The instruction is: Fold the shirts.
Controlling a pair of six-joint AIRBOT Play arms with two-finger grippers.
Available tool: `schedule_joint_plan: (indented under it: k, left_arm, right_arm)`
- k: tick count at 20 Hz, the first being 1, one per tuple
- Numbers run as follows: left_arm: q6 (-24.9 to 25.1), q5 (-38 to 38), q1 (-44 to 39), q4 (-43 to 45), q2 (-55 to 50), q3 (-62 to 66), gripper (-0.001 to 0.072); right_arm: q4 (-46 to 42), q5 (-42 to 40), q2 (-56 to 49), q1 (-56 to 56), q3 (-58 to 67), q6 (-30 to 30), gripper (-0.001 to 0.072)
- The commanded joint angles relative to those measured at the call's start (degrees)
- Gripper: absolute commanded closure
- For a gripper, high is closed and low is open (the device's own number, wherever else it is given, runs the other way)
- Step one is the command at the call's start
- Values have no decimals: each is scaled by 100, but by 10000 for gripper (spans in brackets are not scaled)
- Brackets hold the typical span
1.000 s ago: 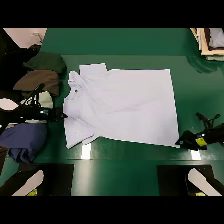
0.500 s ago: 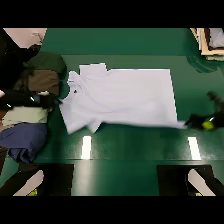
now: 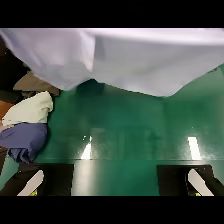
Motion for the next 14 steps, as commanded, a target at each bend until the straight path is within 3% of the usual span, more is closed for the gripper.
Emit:
schedule_joint_plan:
  k: [1,3,6,11,14]
  left_arm:
    - [-372,68,2,-212,33,1657,682]
    - [-468,59,2,-892,33,2004,682]
    - [-461,-79,2,-2149,31,1989,682]
    - [-614,-133,2,-632,-81,328,682]
    - [-546,-540,0,-721,-767,-1069,682]
  right_arm:
    - [-15,223,-264,0,1867,70,699]
    - [-13,179,-195,-146,2100,72,699]
    - [-11,107,236,-599,1471,72,699]
    - [26,516,-271,-595,782,136,700]
    - [-210,1106,-1464,186,787,229,700]
